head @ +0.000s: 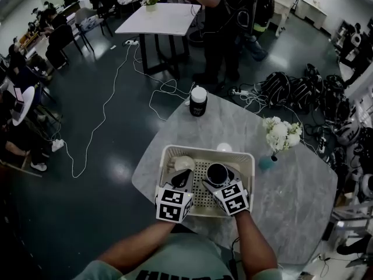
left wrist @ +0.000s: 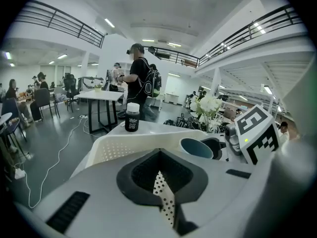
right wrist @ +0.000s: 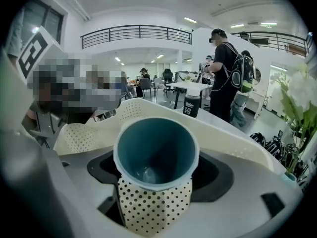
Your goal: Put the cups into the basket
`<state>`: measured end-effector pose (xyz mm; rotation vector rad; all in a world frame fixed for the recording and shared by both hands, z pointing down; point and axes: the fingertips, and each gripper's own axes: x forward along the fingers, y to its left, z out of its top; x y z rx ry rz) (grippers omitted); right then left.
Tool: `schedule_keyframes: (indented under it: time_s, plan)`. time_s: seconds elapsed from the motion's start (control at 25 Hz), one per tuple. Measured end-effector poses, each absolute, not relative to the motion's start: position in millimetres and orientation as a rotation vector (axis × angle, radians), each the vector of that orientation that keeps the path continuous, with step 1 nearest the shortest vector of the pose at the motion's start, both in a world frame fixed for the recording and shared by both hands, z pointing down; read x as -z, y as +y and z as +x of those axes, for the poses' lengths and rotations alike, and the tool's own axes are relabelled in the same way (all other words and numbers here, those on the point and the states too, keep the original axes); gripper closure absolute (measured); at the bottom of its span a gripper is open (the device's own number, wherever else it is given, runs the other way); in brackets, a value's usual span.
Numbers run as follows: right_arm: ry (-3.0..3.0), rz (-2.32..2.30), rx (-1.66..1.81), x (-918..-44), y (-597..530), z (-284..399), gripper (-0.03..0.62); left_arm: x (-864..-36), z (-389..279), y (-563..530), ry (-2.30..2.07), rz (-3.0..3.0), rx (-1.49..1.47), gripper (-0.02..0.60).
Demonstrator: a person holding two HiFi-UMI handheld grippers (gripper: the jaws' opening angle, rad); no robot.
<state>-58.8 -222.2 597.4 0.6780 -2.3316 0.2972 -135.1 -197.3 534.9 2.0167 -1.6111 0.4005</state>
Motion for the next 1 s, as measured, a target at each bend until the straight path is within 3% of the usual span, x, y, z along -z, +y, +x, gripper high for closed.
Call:
schedule_keyframes:
  time_s: [1.0]
  plan:
    - [-2.216, 0.581, -0.225, -641, -222, -48, 0.198, -539, -137, -203, -1.592, 2.014, -0.411, 0.575]
